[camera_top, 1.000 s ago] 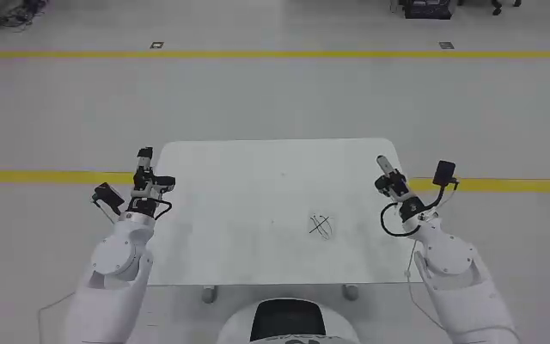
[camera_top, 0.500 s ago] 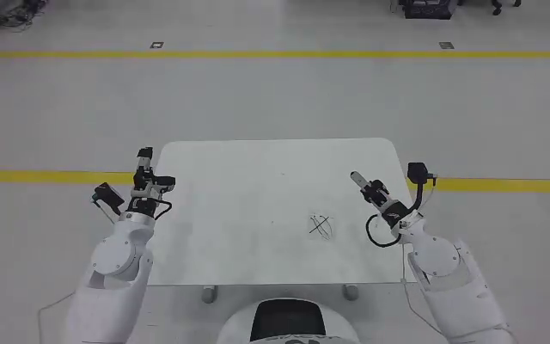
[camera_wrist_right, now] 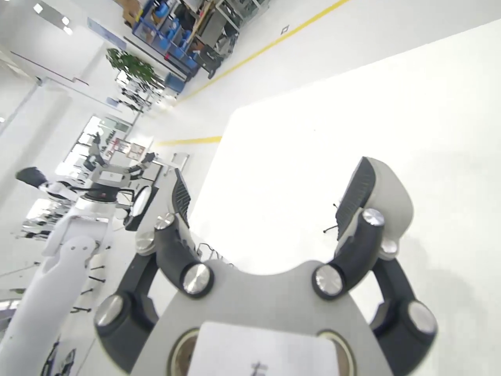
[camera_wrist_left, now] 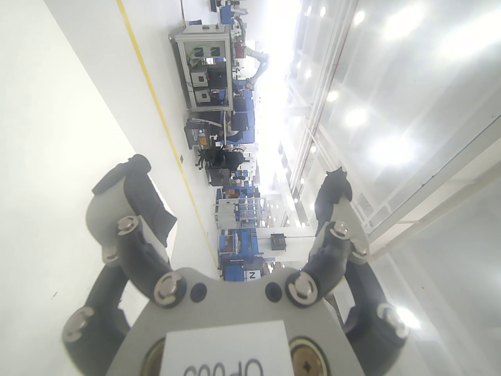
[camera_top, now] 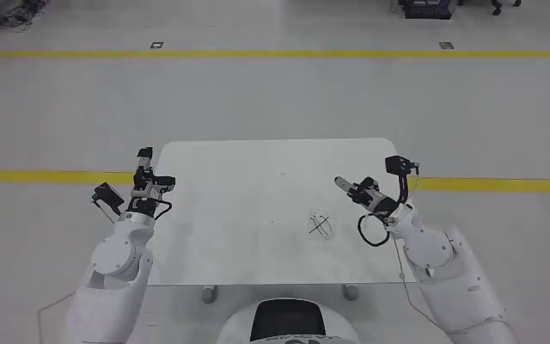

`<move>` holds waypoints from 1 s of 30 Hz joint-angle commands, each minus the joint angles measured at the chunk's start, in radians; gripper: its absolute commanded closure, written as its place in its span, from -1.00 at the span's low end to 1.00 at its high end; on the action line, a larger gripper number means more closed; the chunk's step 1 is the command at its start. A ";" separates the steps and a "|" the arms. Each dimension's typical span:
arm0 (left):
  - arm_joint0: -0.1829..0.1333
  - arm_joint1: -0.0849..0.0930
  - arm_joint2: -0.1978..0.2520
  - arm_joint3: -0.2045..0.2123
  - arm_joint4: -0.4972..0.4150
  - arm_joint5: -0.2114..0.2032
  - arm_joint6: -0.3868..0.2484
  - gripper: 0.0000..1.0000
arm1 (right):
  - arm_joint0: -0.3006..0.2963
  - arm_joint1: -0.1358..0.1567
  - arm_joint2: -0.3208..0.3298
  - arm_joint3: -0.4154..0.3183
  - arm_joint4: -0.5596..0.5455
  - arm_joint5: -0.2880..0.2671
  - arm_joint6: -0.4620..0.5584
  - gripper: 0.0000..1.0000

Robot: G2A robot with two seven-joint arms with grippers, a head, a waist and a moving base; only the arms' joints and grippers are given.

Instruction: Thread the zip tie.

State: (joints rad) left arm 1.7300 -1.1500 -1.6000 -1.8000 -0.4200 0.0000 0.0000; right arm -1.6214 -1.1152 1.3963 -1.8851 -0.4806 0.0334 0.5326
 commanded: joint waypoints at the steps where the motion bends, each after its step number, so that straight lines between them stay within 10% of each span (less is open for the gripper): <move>1: 0.000 0.000 0.000 0.000 0.000 0.000 0.000 -1.00 | 0.030 0.001 -0.019 0.006 -0.032 0.012 0.052 -1.00; 20: 0.000 0.000 0.000 0.000 0.000 0.000 0.000 -1.00 | 0.114 0.001 -0.090 0.039 -0.161 0.049 0.156 -1.00; 30: 0.000 0.000 0.000 0.000 0.000 0.000 0.000 -1.00 | 0.241 -0.004 -0.246 0.068 -0.415 0.053 0.362 -1.00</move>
State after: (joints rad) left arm 1.7300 -1.1500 -1.6000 -1.8000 -0.4200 0.0000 0.0000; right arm -1.4064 -1.1163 1.1768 -1.8364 -0.8649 0.0770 0.8663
